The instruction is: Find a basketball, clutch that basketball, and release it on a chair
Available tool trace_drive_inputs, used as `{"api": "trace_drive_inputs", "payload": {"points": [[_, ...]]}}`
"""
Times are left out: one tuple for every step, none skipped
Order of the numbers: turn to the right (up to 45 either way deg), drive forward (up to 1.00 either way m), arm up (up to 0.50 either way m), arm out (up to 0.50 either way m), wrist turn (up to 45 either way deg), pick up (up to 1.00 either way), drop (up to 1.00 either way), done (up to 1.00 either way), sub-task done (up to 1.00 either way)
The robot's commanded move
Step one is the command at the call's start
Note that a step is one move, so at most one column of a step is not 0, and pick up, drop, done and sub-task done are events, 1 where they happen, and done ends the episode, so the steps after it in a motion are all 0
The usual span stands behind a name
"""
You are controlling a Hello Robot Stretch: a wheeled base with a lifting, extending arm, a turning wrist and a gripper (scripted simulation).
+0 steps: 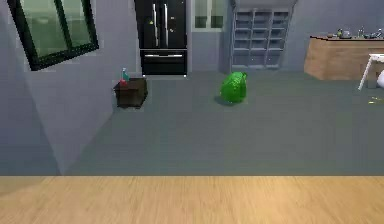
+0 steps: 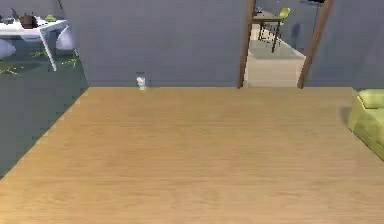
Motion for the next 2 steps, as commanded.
{"api": "trace_drive_inputs", "payload": {"points": [[45.0,0.00,0.00,0.00,0.0,0.00,0.00,0.00,0.00],[45.0,0.00,0.00,0.00,0.0,0.00,0.00,0.00,0.00]]}}
